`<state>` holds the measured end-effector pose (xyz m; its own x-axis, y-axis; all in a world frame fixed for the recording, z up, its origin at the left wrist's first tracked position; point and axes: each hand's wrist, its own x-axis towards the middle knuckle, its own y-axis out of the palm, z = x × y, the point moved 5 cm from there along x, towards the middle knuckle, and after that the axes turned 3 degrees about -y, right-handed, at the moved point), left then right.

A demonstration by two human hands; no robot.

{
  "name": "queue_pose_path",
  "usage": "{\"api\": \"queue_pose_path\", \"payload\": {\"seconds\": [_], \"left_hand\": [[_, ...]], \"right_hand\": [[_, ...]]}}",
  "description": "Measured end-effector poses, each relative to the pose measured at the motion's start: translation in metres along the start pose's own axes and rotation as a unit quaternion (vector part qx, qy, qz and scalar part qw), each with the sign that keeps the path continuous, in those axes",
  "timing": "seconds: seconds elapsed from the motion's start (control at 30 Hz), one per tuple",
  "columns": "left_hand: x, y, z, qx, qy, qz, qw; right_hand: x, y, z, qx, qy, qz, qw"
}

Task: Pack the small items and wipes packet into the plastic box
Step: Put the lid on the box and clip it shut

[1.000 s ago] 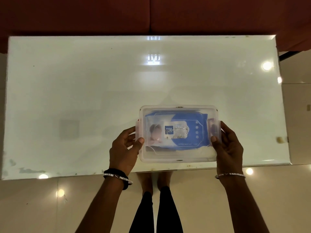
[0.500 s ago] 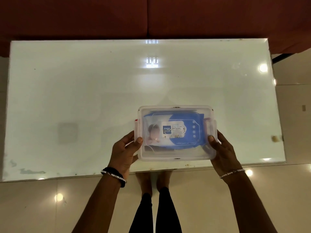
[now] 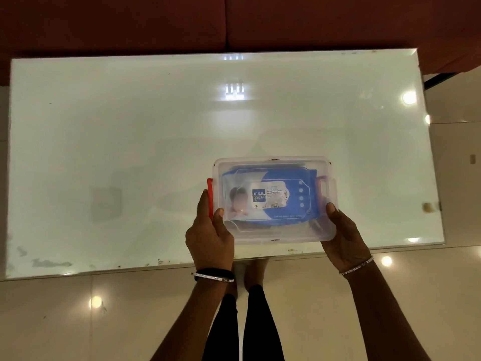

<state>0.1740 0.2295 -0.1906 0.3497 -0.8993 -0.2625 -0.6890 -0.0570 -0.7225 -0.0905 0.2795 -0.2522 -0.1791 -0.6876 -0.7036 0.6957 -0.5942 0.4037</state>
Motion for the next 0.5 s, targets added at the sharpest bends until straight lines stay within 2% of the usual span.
{"api": "queue_pose_path", "payload": {"seconds": [0.17, 0.4, 0.5], "left_hand": [[-0.005, 0.003, -0.006, 0.06, 0.02, -0.018, 0.998], [-0.006, 0.002, -0.003, 0.047, 0.045, -0.019, 0.998], [-0.005, 0.002, -0.001, 0.04, 0.05, -0.019, 0.998]], "right_hand": [[0.0, 0.004, -0.002, 0.008, -0.003, -0.019, 1.0], [-0.002, 0.005, 0.009, -0.015, -0.01, -0.012, 1.0], [-0.001, 0.007, 0.017, -0.062, -0.045, -0.026, 0.997]]}}
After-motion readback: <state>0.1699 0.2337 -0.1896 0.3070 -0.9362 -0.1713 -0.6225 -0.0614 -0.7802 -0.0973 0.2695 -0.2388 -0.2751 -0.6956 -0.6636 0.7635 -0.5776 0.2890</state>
